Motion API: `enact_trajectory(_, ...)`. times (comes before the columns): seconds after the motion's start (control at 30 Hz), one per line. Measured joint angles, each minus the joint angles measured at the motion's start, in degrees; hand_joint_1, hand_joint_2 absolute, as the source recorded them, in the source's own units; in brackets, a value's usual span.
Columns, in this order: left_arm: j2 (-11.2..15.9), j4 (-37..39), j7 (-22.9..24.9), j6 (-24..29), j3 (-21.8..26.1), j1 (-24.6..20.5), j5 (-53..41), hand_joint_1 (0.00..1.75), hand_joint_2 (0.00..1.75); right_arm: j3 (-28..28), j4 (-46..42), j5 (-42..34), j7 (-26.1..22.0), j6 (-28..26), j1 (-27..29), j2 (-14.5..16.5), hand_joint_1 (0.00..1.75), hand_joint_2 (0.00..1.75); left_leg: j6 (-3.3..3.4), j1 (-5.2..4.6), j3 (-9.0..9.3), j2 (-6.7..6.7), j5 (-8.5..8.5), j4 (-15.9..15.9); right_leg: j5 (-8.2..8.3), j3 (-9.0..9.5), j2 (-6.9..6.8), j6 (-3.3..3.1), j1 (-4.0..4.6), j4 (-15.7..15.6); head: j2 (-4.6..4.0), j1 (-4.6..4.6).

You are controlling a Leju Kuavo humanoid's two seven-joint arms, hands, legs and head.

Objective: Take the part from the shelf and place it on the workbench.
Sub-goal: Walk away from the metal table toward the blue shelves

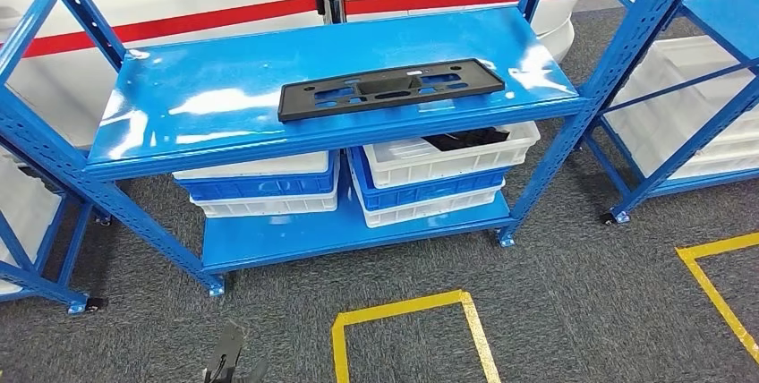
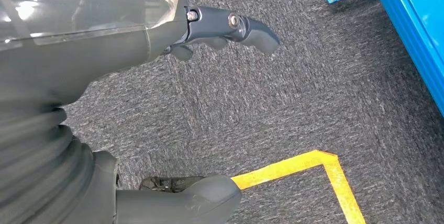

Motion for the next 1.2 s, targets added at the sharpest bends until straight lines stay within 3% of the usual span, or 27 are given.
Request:
enact_trajectory(0.1,0.3,0.0,0.0,0.0,0.0,0.0,-0.2,0.0,1.75,0.0,-0.1,0.1,-0.4,0.0,0.0,0.2,0.0,0.0,-0.79,0.27,-0.84,0.85,-1.65,2.2,0.16,0.31,-0.53,-1.07,-0.57,-0.2,-0.01,-0.27)
enact_trajectory(0.2,0.4,0.0,0.0,0.0,0.0,-0.2,-0.3,0.0,1.75,0.0,-0.1,0.3,-0.6,0.0,0.1,0.1,0.0,0.0,-2.02,0.96,-5.63,2.47,-6.63,12.1,0.06,0.43,-1.18,-1.75,-0.63,-0.3,0.0,-0.76)
enact_trajectory(0.23,0.4,0.1,0.0,0.0,0.0,-0.1,-0.3,0.0,1.75,0.0,-0.1,0.3,-0.7,0.0,0.2,0.1,0.0,0.0,-2.27,1.2,-7.13,2.69,-7.44,14.9,0.03,0.44,-1.44,-1.77,-0.61,-0.3,0.0,-0.75)
enact_trajectory(0.27,0.4,0.1,0.1,0.0,0.0,-0.1,-0.3,0.0,1.75,0.0,-0.1,0.3,-0.7,0.0,0.2,0.1,0.0,0.0,-2.4,1.38,-7.77,2.84,-7.19,15.8,0.01,0.45,-1.67,-1.78,-0.6,-0.3,0.0,-0.76)
enact_trajectory(0.3,0.4,0.2,0.1,0.0,0.0,-0.1,-0.3,0.0,1.75,0.0,-0.1,0.4,-0.7,0.1,0.3,0.1,0.0,0.0,-2.41,1.49,-7.25,2.98,-5.87,14.5,0.0,0.49,-1.88,-1.78,-0.61,-0.3,0.0,-0.76)
enact_trajectory(0.4,0.5,0.2,0.1,0.1,0.0,-0.3,-0.3,0.0,1.75,0.0,-0.1,0.6,-0.9,0.1,0.2,0.2,0.0,0.0,-1.73,1.28,-1.74,4.45,-0.84,3.4,-0.13,0.73,-2.39,-1.54,-0.46,-0.3,0.0,-0.73)
enact_trajectory(0.47,0.6,0.2,0.1,0.3,0.0,-0.4,-0.3,0.0,1.75,0.0,-0.1,0.8,-0.9,0.2,0.2,0.2,0.0,0.0,-1.11,0.77,-0.18,5.0,-0.26,0.1,-0.25,0.83,-2.8,-1.0,-0.29,-0.4,0.0,-0.71)
enact_trajectory(0.57,0.7,0.2,0.1,0.5,0.0,-0.5,-0.3,0.0,1.75,0.0,-0.2,1.0,-0.9,0.3,0.2,0.2,0.0,0.0,0.0,0.7,0.11,4.0,0.32,-0.8,-0.47,0.89,-3.11,-0.08,-0.19,-0.4,-0.01,-0.69)
enact_trajectory(0.63,0.6,0.2,0.1,0.6,0.0,-0.5,-0.3,0.0,1.75,0.0,-0.2,1.0,-1.0,0.3,0.2,0.3,0.0,0.0,0.77,0.99,0.58,3.45,0.99,-1.6,-2.51,-0.72,-2.28,-0.28,-0.08,3.3,-0.01,-0.57)
enact_trajectory(0.7,0.5,0.2,0.1,0.6,0.0,-0.5,-0.3,0.0,1.75,0.0,-0.2,1.1,-1.0,0.3,0.3,0.2,0.0,0.0,1.03,0.97,0.58,2.84,1.12,-1.7,-5.87,-4.34,-1.48,-0.84,-0.15,10.8,0.0,-0.44)
enact_trajectory(0.77,0.5,0.2,0.1,0.6,0.0,-0.4,-0.3,0.0,1.75,0.0,-0.2,1.1,-1.1,0.3,0.4,0.1,0.0,0.0,1.02,0.92,0.54,2.04,1.09,-1.7,-7.15,-6.79,-1.27,-0.54,-0.13,15.5,0.0,-0.39)
enact_trajectory(0.8,0.5,0.2,0.2,0.6,0.1,-0.4,-0.3,0.0,1.75,0.0,-0.2,1.2,-1.1,0.3,0.5,0.1,0.0,0.0,0.96,0.92,0.58,1.59,1.05,-1.6,-6.29,-6.36,-1.2,-0.08,-0.13,14.5,0.0,-0.39)
enact_trajectory(0.87,0.5,0.3,0.2,0.6,0.1,-0.4,-0.4,0.0,1.75,0.0,-0.2,1.4,-1.3,0.3,0.4,0.1,0.0,0.0,0.66,0.95,0.73,0.71,0.84,-1.4,-2.85,-2.7,-0.72,0.89,-0.25,6.8,0.0,-0.37)
enact_trajectory(0.9,0.4,0.3,0.2,0.6,0.1,-0.4,-0.4,0.0,1.75,0.0,-0.2,1.4,-1.4,0.3,0.4,0.1,0.0,0.0,0.38,0.82,0.75,0.33,0.65,-1.1,-1.42,-0.86,-0.4,1.03,-0.23,2.9,-0.01,-0.34)
enact_trajectory(0.97,0.4,0.3,0.2,0.7,0.1,-0.4,-0.4,0.0,1.75,0.0,-0.2,1.6,-1.5,0.4,0.2,0.1,0.0,0.0,-0.18,0.6,0.66,-0.16,0.36,-0.8,-0.24,0.96,-0.05,0.56,-0.16,-0.8,-0.01,-0.37)
enact_trajectory(1.03,0.5,0.3,0.1,0.7,0.2,-0.4,-0.4,0.0,1.75,0.0,-0.2,1.7,-1.5,0.4,0.1,0.2,0.0,0.0,-0.6,0.66,0.53,-0.38,0.31,-0.7,-0.07,1.15,-0.37,-0.12,-0.14,-0.8,-0.01,-0.42)
enact_trajectory(1.1,0.5,0.3,0.1,0.7,0.2,-0.4,-0.3,0.0,1.75,0.0,-0.2,1.8,-1.5,0.4,0.0,0.4,0.0,0.0,-1.16,0.89,-0.03,0.47,-0.65,0.5,0.09,1.28,-0.7,-0.77,-0.41,-1.0,0.0,-0.51)
enact_trajectory(1.13,0.6,0.3,0.1,0.7,0.2,-0.4,-0.3,0.0,1.75,0.0,-0.2,1.8,-1.5,0.5,0.0,0.4,0.0,0.0,-1.51,1.02,-1.02,1.18,-2.0,2.7,0.13,1.35,-0.92,-1.18,-0.55,-1.0,0.0,-0.62)
enact_trajectory(1.2,0.5,0.3,0.1,0.7,0.2,-0.4,-0.3,0.0,1.75,0.0,-0.2,2.0,-1.5,0.5,0.0,0.4,0.0,0.0,-2.21,1.3,-4.78,2.43,-5.78,10.4,0.04,1.4,-1.5,-1.73,-0.47,-1.0,0.0,-0.83)
